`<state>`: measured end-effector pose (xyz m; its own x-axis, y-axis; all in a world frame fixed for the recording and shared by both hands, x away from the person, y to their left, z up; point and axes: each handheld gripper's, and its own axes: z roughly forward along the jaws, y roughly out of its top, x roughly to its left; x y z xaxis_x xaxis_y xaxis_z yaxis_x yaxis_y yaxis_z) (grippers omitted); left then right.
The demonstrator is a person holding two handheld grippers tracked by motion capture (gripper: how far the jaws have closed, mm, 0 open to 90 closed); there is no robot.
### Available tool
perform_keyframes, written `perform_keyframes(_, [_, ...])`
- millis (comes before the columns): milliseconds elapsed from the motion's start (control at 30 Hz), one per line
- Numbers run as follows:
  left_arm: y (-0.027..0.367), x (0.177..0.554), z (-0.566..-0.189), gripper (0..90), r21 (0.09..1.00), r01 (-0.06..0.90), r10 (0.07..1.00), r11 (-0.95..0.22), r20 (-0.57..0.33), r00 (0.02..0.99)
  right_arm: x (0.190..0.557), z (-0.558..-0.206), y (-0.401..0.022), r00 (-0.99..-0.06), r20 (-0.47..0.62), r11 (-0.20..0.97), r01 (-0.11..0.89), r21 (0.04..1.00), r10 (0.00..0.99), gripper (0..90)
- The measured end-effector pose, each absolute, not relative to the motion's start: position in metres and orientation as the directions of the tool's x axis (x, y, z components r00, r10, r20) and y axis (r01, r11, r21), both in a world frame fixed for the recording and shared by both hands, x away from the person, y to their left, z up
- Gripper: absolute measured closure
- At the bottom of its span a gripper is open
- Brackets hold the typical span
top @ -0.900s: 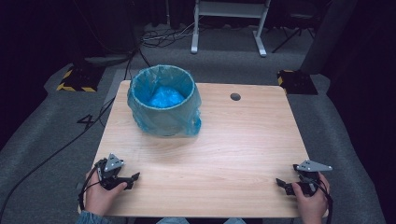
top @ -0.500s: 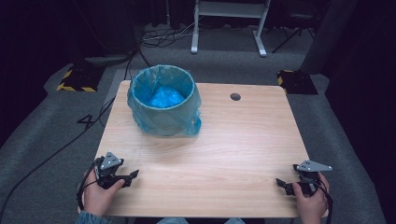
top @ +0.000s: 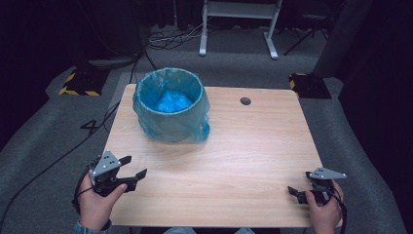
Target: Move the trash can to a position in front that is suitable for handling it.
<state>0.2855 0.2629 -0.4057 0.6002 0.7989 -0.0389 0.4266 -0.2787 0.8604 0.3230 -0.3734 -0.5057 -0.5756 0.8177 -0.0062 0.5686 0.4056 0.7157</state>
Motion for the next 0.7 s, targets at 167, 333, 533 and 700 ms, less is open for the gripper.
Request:
perform_keyframes(167, [0.264, 0.290, -0.388, 27.8, 0.885, 0.387, 0.799, -0.259, -0.029, 0.601, 0.323, -0.506, -0.373, -0.575, -0.007, 0.406, 0.569, 0.715, 0.818, 0.3])
perform_keyframes(333, [0.264, 0.298, -0.377, 27.7, 0.887, 0.382, 0.803, -0.260, -0.022, 0.596, 0.323, -0.506, -0.373, -0.575, -0.007, 0.406, 0.569, 0.715, 0.818, 0.3])
perform_keyframes(533, [0.263, 0.311, -0.359, 27.3, 0.904, 0.346, 0.806, -0.251, -0.002, 0.592, 0.323, -0.506, -0.373, -0.575, -0.009, 0.407, 0.568, 0.716, 0.818, 0.3])
perform_keyframes(700, [0.261, 0.320, -0.350, 27.1, 0.910, 0.335, 0.808, -0.245, 0.001, 0.590, 0.323, -0.506, -0.373, -0.575, -0.007, 0.406, 0.569, 0.715, 0.818, 0.3])
